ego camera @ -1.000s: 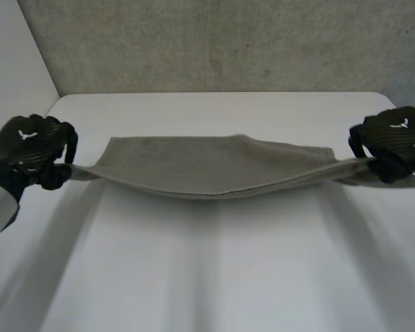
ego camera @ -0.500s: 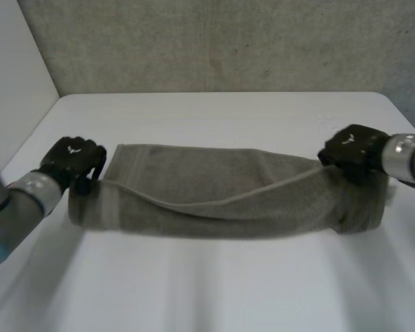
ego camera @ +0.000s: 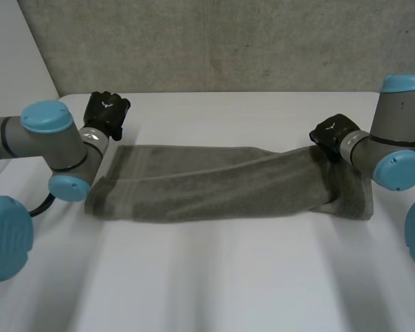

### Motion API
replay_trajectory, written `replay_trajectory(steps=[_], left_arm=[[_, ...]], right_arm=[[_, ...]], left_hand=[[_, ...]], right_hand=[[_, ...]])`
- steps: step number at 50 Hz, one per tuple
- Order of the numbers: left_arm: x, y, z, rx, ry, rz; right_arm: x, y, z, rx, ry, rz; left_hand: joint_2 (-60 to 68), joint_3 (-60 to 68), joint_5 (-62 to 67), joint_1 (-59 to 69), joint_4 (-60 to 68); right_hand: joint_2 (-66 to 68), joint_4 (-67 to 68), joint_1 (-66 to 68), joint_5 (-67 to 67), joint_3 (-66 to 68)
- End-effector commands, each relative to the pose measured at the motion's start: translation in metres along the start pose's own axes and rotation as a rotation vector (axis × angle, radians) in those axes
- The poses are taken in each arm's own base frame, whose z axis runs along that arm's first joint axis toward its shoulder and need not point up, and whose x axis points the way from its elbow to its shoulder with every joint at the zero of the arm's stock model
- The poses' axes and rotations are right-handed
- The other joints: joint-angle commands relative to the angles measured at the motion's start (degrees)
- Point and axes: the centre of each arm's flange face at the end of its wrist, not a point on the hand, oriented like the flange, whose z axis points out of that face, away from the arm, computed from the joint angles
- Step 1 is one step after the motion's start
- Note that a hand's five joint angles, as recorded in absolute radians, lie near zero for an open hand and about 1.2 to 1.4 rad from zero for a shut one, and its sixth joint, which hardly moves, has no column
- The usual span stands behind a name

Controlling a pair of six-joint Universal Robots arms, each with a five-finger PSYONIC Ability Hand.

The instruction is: Fold the towel.

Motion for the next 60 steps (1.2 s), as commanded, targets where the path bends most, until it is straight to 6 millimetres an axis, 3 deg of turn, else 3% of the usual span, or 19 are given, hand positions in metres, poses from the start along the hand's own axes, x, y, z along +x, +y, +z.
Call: replay_trajectory(steps=[1,4,5,6,7,8,16,26,33,38,52,60], left_arm=[[0.017,0.001,0.001,0.005,0.035,-0.001],[0.029,0.001,-0.01,-0.034,0.077,-0.009],[0.03,0.0,-0.016,-0.056,0.09,-0.011],[0.029,-0.003,-0.021,-0.068,0.098,-0.014],[0.029,-0.003,-0.021,-0.069,0.098,-0.014],[0.027,-0.007,-0.025,-0.073,0.096,-0.015],[0.02,-0.015,-0.029,-0.074,0.088,-0.014],[0.015,-0.006,-0.05,-0.276,0.162,-0.033],[0.004,0.004,-0.068,-0.441,0.197,-0.059],[0.004,0.008,-0.075,-0.507,0.215,-0.07],[0.004,0.018,-0.074,-0.524,0.215,-0.072],[0.005,0.018,-0.077,-0.537,0.222,-0.073]], right_arm=[[0.0,0.004,0.005,-0.017,0.02,0.031],[0.001,0.004,0.004,-0.02,0.023,0.043],[0.002,0.004,0.005,-0.016,0.03,0.055],[0.002,0.004,0.005,-0.016,0.03,0.055],[0.005,0.004,0.006,-0.009,0.046,0.079],[0.005,0.004,0.006,-0.009,0.046,0.079],[0.009,0.013,0.018,-0.01,0.118,0.189],[-0.002,0.015,0.01,-0.05,0.068,0.199],[-0.009,0.01,0.002,-0.053,0.034,0.197],[-0.012,0.011,-0.003,-0.064,0.021,0.198],[-0.021,0.012,-0.012,-0.07,-0.035,0.205],[-0.017,0.011,-0.014,-0.061,-0.024,0.204]], left_hand=[[2.1,0.8,1.3,2.3,2.3],[2.1,0.8,1.3,2.3,2.3],[-5.7,-7.0,-6.5,-5.5,-5.5],[-24.3,-25.6,-25.0,-24.1,-24.1],[-24.5,-25.8,-25.2,-24.3,-24.2],[-36.3,-37.6,-37.0,-36.1,-36.1],[-61.6,-62.9,-62.4,-61.4,-61.4],[-54.6,-55.9,-55.3,-54.4,-54.4],[-40.2,-41.4,-40.9,-40.0,-39.9],[-40.3,-41.6,-41.0,-40.1,-40.1],[-41.0,-42.2,-41.7,-40.8,-40.7],[-34.4,-35.7,-35.2,-34.2,-34.2]], right_hand=[[3.7,3.2,3.4,2.8,3.2],[3.7,3.2,3.4,2.8,3.2],[3.7,3.2,3.4,2.8,3.2],[3.7,3.2,3.4,2.8,3.2],[3.7,3.2,3.4,2.8,3.2],[3.7,3.2,3.4,2.8,3.2],[3.7,3.2,3.4,2.8,3.2],[3.7,3.2,3.4,2.8,3.2],[3.7,3.2,3.4,2.8,3.2],[3.7,3.2,3.4,2.8,3.2],[3.7,3.2,3.4,2.8,3.2],[3.7,3.2,3.4,2.8,3.2]])
